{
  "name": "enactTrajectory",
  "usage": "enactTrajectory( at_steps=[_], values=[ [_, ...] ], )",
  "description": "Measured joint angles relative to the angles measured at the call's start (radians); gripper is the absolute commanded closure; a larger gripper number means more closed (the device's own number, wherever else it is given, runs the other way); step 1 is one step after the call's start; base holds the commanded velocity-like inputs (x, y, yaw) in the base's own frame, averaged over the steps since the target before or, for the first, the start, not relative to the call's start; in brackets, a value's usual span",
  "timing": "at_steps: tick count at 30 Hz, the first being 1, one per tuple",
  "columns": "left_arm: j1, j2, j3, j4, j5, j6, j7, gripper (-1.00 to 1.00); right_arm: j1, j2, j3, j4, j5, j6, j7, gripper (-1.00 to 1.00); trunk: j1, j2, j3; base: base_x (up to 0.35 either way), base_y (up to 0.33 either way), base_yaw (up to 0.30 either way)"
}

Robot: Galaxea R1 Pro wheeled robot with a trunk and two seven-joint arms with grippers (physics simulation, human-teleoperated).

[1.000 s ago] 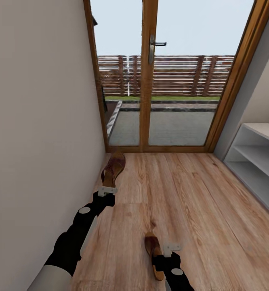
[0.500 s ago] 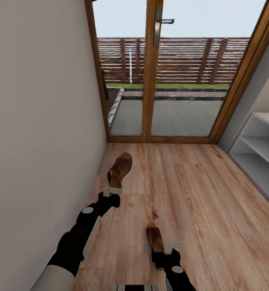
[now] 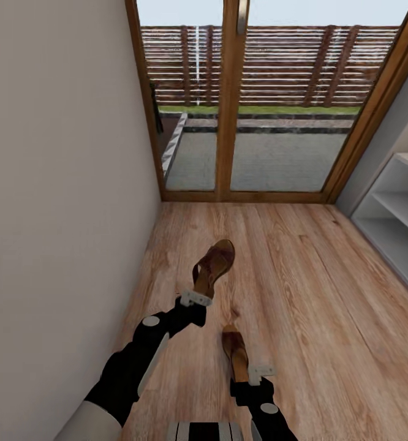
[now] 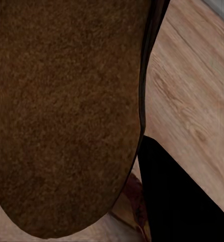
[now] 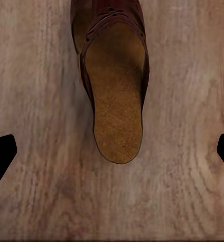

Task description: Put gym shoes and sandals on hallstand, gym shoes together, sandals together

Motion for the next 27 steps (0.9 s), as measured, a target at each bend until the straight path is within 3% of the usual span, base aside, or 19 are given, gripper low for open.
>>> enactTrajectory(
  at_steps=[2, 3, 5, 6, 9, 12, 18, 27],
  values=[
    [-0.003, 0.001, -0.005, 0.0, 0.001, 0.029, -0.004, 1.0, 0.0, 0.0, 0.0, 0.0, 0.0, 0.0, 0.0, -1.0, 0.001, 0.0, -0.008, 0.0, 0.0, 0.0],
    [-0.02, 0.008, -0.008, 0.005, 0.004, 0.136, -0.144, 1.0, 0.0, 0.0, 0.002, -0.018, 0.001, 0.001, 0.001, -1.0, 0.001, -0.001, -0.008, 0.0, 0.0, 0.0],
    [-0.038, 0.011, -0.006, 0.006, -0.004, 0.169, -0.191, 1.0, 0.0, 0.0, 0.003, -0.048, 0.001, 0.005, 0.001, -1.0, 0.001, -0.001, -0.008, 0.0, 0.0, 0.0],
    [-0.06, 0.013, -0.003, 0.006, -0.004, 0.202, -0.221, 1.0, -0.001, 0.0, 0.004, -0.098, 0.001, 0.054, 0.001, -1.0, 0.001, -0.001, -0.008, 0.0, 0.0, 0.0],
    [-0.072, 0.014, -0.002, 0.007, -0.008, 0.217, -0.233, 1.0, -0.004, 0.0, 0.005, -0.202, 0.001, 0.2, 0.003, -1.0, 0.001, -0.001, -0.008, 0.0, 0.0, 0.0],
    [-0.077, 0.015, 0.001, 0.007, -0.009, 0.22, -0.235, 1.0, -0.004, 0.0, 0.005, -0.269, 0.001, 0.27, 0.005, -1.0, 0.001, -0.001, -0.008, 0.0, 0.0, 0.0],
    [-0.097, 0.015, 0.003, 0.007, -0.007, 0.223, -0.236, 1.0, -0.004, 0.0, 0.003, -0.302, 0.0, 0.304, 0.007, -1.0, 0.001, -0.001, -0.008, 0.0, 0.0, 0.0],
    [-0.115, 0.015, 0.003, 0.008, -0.007, 0.272, -0.238, 1.0, -0.005, 0.0, 0.0, -0.292, 0.001, 0.309, 0.008, -1.0, 0.005, -0.003, -0.051, 0.0, 0.0, 0.0]
  ],
)
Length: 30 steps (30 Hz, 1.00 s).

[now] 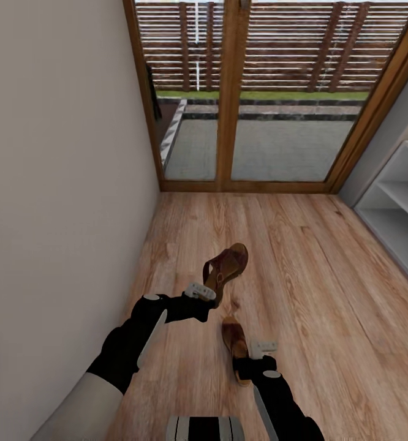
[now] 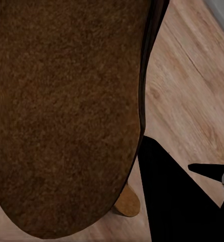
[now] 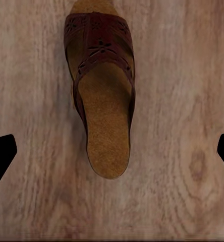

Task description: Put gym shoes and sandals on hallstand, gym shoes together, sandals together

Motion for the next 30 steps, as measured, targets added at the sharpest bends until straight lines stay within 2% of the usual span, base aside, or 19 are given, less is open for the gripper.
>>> enactTrajectory(
  at_steps=[9, 12, 14, 19, 30],
  values=[
    [0.002, 0.0, 0.001, 0.0, 0.001, 0.001, -0.002, 1.0, -0.011, 0.0, 0.014, 0.002, 0.001, 0.0, 0.002, -1.0, 0.004, -0.002, -0.045, 0.0, 0.0, 0.0],
    [0.0, 0.0, 0.001, 0.0, 0.003, 0.001, -0.002, 1.0, -0.08, 0.0, 0.019, 0.047, 0.002, 0.001, 0.001, -1.0, 0.004, -0.002, -0.045, 0.0, 0.0, 0.0],
    [-0.001, 0.0, 0.001, 0.0, 0.003, 0.001, -0.002, 1.0, -0.134, 0.0, 0.019, 0.14, 0.001, -0.002, 0.001, -1.0, 0.004, -0.002, -0.045, 0.0, 0.0, 0.0],
    [-0.002, 0.0, 0.001, 0.0, 0.003, 0.001, -0.002, 1.0, -0.157, 0.0, 0.02, 0.196, 0.0, -0.006, 0.001, -1.0, 0.004, -0.002, -0.045, 0.0, 0.0, 0.0],
    [-0.003, 0.0, 0.002, 0.0, 0.003, 0.001, 0.0, 1.0, -0.176, 0.0, 0.02, 0.212, 0.0, -0.01, 0.001, -1.0, 0.004, -0.002, -0.045, 0.0, 0.0, 0.0]
  ],
)
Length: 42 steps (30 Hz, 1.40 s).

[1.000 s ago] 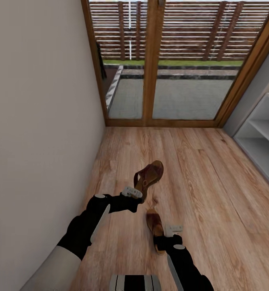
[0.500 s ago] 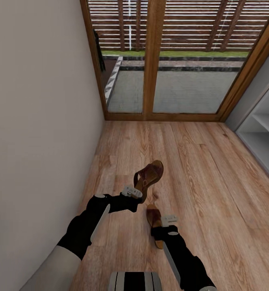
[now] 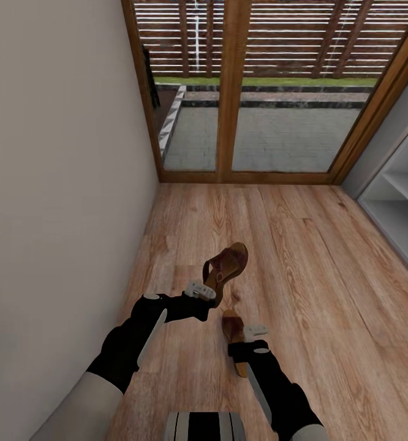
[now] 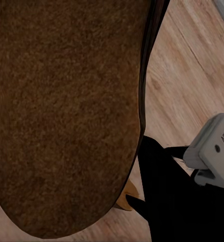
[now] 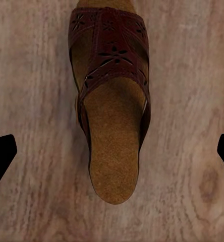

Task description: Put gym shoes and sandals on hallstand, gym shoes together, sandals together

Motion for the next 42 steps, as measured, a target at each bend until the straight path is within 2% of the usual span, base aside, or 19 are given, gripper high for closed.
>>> enactTrajectory(
  at_steps=[6, 11, 15, 21, 42],
  values=[
    [0.0, 0.0, 0.0, 0.0, 0.0, 0.0, 0.0, 1.0, -0.026, 0.0, 0.0, 0.005, 0.0, -0.013, 0.001, -1.0, 0.0, 0.0, 0.0, 0.0, 0.0, 0.0],
    [0.0, 0.0, 0.0, 0.0, 0.0, 0.0, 0.0, 1.0, -0.042, 0.0, 0.0, 0.093, 0.001, -0.138, 0.001, -1.0, 0.0, 0.0, 0.0, 0.0, 0.0, 0.0],
    [-0.001, 0.0, 0.0, -0.001, 0.0, 0.0, 0.0, 1.0, -0.048, 0.0, -0.002, 0.115, 0.001, -0.179, 0.002, -1.0, 0.0, 0.0, 0.0, 0.0, 0.0, 0.0],
    [-0.001, 0.0, 0.0, -0.001, -0.001, 0.0, 0.0, 1.0, -0.05, 0.0, -0.002, 0.125, 0.0, -0.244, 0.002, -1.0, 0.003, -0.001, -0.023, 0.0, 0.0, 0.0],
    [0.0, 0.0, 0.0, -0.001, -0.001, 0.0, 0.0, 1.0, -0.05, 0.0, -0.008, 0.125, 0.001, -0.25, 0.002, -1.0, 0.012, -0.006, -0.13, 0.0, 0.0, 0.0]
  ],
)
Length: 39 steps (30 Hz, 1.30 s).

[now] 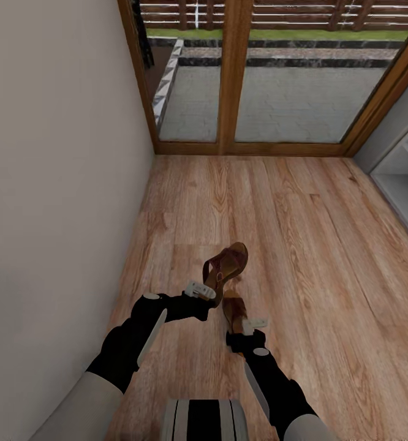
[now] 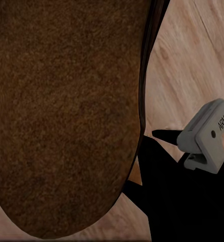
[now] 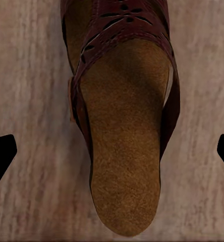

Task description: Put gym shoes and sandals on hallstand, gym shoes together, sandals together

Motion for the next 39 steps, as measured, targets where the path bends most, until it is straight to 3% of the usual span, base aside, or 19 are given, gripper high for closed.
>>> enactTrajectory(
  at_steps=[4, 17, 32, 39],
  values=[
    [0.0, 0.0, 0.0, 0.0, 0.0, -0.001, 0.0, 1.0, 0.0, 0.0, 0.0, 0.0, 0.0, 0.0, 0.0, -1.0, 0.002, -0.001, -0.022, 0.0, 0.0, 0.0],
    [0.0, 0.0, 0.0, 0.0, 0.001, 0.0, 0.0, 1.0, 0.001, 0.0, 0.0, -0.001, 0.0, -0.001, -0.002, -1.0, 0.002, -0.001, -0.032, 0.0, 0.0, 0.0],
    [-0.001, 0.0, 0.0, -0.001, 0.0, 0.001, 0.0, 1.0, 0.0, 0.0, -0.002, -0.002, -0.001, -0.001, -0.002, -1.0, 0.009, -0.004, -0.11, 0.0, 0.0, 0.0],
    [-0.014, 0.0, 0.0, -0.029, 0.006, 0.001, 0.0, 1.0, 0.0, 0.0, -0.001, -0.004, 0.0, -0.001, -0.002, -1.0, 0.008, -0.005, -0.114, 0.0, 0.0, 0.0]
  ],
)
